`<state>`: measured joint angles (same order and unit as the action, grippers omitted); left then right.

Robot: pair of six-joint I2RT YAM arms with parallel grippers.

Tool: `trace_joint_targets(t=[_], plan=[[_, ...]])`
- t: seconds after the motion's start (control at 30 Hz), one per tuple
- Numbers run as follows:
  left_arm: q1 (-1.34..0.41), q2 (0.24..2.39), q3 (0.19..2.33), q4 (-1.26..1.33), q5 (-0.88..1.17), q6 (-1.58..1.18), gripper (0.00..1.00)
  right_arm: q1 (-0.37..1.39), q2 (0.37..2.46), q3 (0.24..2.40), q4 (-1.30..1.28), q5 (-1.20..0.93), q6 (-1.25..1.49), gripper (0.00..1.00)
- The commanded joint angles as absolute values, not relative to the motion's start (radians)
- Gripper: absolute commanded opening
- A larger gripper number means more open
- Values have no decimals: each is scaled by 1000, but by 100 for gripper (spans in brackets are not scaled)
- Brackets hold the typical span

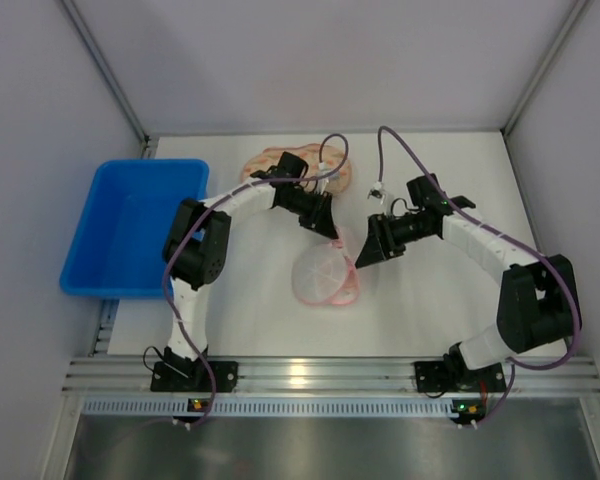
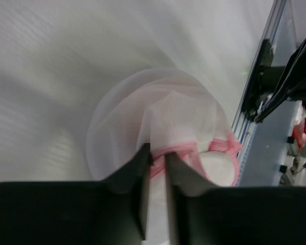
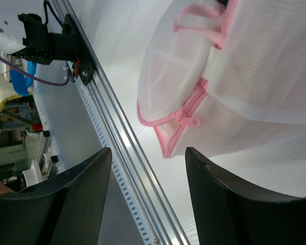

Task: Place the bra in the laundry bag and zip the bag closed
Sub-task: Adjust the laundry bag at the center of the board.

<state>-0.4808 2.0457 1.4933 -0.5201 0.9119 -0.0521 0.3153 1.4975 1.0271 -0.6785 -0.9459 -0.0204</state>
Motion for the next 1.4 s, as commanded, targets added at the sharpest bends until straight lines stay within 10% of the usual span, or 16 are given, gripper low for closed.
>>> trace_joint_targets(t=[0.0, 0.07, 0.2, 0.4, 1.17, 1.37], plan=[[-505, 2123, 1682, -474, 988, -94, 29, 276, 1447, 1040, -684, -948, -25, 61], [-509, 2134, 1726, -474, 988, -112, 53, 261, 1439, 1034, -686, -945, -26, 61], [-470, 2047, 1698, -472, 968, -107, 69, 249, 1436, 1016, -628, -924, -6, 62], [-287, 1864, 1423, -476, 1000, -153, 75, 242, 1512, 1069, -508, -845, 106, 64], [-316, 1939, 1095, -195, 1143, -360, 79, 262, 1680, 1046, -474, -923, 141, 79], [-362, 1960, 1129, -195, 1241, -344, 58, 267, 1666, 1048, -489, -963, 141, 79]])
